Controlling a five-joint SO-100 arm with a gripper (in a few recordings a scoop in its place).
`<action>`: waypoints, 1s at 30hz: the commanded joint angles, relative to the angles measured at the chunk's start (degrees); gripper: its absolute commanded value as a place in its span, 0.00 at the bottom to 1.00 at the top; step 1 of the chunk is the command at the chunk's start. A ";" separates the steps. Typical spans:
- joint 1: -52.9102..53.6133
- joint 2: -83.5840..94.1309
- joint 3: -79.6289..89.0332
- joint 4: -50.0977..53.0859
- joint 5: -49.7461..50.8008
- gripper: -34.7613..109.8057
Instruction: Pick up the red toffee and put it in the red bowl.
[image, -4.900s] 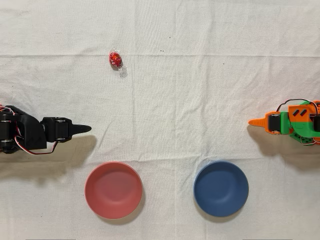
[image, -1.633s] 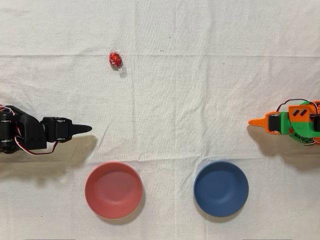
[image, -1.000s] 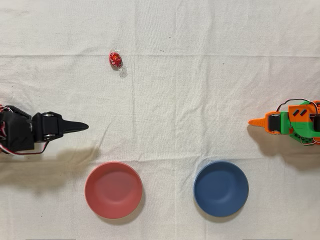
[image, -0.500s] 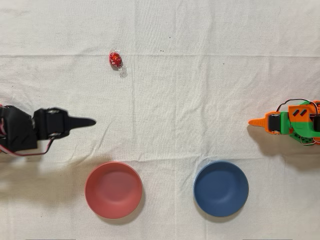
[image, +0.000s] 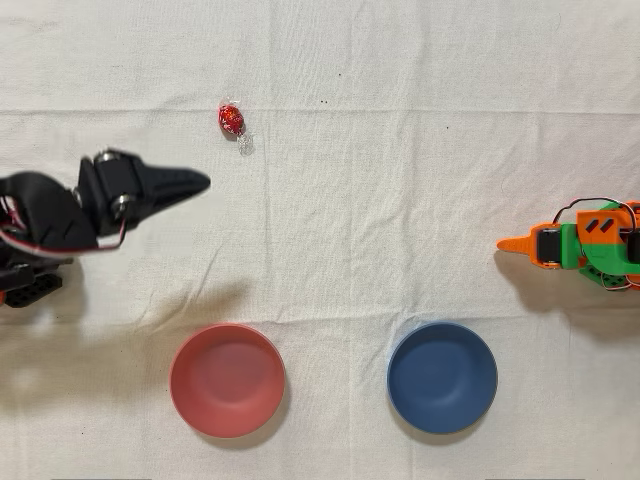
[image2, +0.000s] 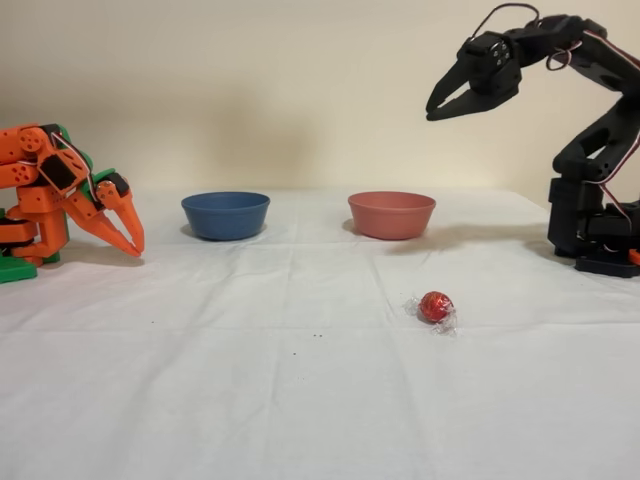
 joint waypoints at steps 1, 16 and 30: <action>-4.39 -3.43 -7.21 2.64 -4.83 0.24; -13.10 -17.23 -3.96 2.46 -3.43 0.36; -13.10 -23.20 11.07 -8.35 -6.33 0.42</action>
